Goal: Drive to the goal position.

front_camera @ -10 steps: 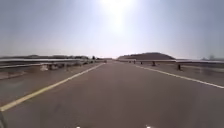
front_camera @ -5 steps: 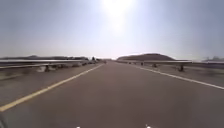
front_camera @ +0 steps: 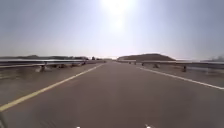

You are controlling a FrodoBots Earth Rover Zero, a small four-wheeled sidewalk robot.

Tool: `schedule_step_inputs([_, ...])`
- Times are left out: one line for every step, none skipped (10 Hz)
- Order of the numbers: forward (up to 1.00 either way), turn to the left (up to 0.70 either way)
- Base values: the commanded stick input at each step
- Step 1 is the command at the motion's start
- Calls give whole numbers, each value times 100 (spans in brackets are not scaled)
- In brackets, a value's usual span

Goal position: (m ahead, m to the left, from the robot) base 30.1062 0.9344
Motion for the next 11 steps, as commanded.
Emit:
schedule_step_inputs([70, 0])
schedule_step_inputs([70, 0])
schedule_step_inputs([70, 0])
schedule_step_inputs([70, 0])
schedule_step_inputs([70, 0])
schedule_step_inputs([70, 0])
schedule_step_inputs([70, 0])
schedule_step_inputs([70, 0])
schedule_step_inputs([70, 0])
schedule_step_inputs([70, 0])
schedule_step_inputs([70, 0])
